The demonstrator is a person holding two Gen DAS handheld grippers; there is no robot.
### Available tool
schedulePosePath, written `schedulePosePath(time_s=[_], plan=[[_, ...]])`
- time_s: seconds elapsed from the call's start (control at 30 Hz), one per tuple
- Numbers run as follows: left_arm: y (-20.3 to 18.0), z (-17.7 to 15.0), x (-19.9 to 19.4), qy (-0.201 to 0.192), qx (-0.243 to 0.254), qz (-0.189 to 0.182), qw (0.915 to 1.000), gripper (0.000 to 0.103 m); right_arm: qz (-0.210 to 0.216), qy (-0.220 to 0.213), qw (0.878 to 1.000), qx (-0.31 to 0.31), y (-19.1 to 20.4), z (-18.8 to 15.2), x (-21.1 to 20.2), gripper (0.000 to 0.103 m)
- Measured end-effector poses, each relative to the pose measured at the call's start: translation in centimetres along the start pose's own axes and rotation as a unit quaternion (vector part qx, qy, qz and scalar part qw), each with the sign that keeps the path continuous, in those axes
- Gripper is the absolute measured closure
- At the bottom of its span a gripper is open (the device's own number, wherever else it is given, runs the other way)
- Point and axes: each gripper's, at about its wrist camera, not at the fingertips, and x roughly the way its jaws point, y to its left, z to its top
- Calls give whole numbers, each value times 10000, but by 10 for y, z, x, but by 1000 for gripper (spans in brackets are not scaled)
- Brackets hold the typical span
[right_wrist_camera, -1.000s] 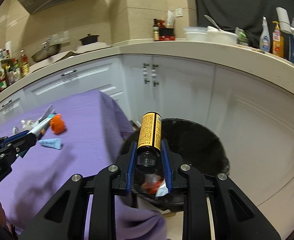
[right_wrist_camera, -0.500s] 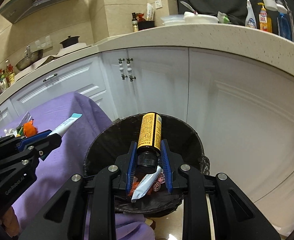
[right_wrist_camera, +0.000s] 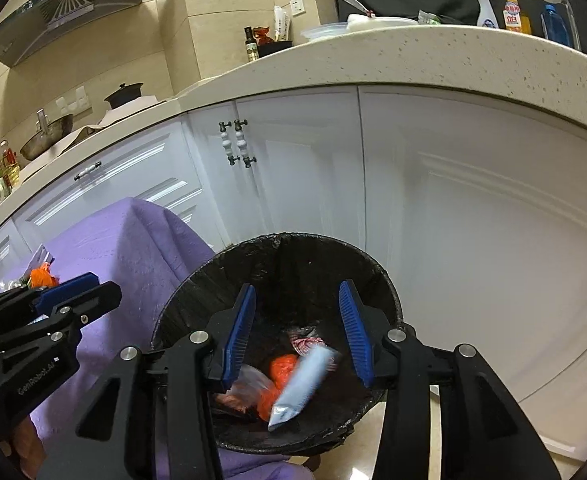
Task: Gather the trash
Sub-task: 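Carry teal tube and bottle over the black bin and open both tools, then grasp the white flat tube with the left tool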
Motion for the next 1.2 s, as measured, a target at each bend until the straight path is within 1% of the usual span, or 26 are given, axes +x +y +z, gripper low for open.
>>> schedulePosePath(time_s=[0.03, 0.13, 0.23, 0.47, 0.7, 0.87, 0.97, 1.03, 1.1, 1.2], plan=[[3, -1, -4, -45, -57, 18, 10000, 52, 33, -9, 10000, -17, 3, 1, -1, 59], [13, -3, -16, -114, -112, 100, 9998, 52, 150, -15, 9998, -87, 12, 2, 0, 59], [27, -9, -27, -120, -209, 215, 9995, 52, 338, -6, 9991, -245, 30, 3, -1, 59], [81, -32, -62, -135, -666, 725, 9950, 50, 814, 60, 9951, -557, 75, 3, 3, 59], [146, -65, -101, -117, -1181, 1448, 9823, 44, 1297, 142, 9871, -930, 131, 2, 4, 59], [187, -93, -120, 56, -1450, 1829, 9724, 44, 1537, 199, 9813, -1139, 167, -1, 2, 59], [206, -112, -128, 194, -1591, 1976, 9671, 44, 1627, 259, 9787, -1221, 183, -5, 1, 59], [215, -122, -132, 267, -1683, 2011, 9646, 44, 1665, 298, 9775, -1261, 191, -9, 0, 59], [225, -130, -133, 367, -1788, 2004, 9626, 44, 1698, 352, 9760, -1316, 200, -13, -2, 59], [234, -136, -135, 441, -1875, 1934, 9620, 44, 1720, 416, 9745, -1377, 208, -19, -4, 58]])
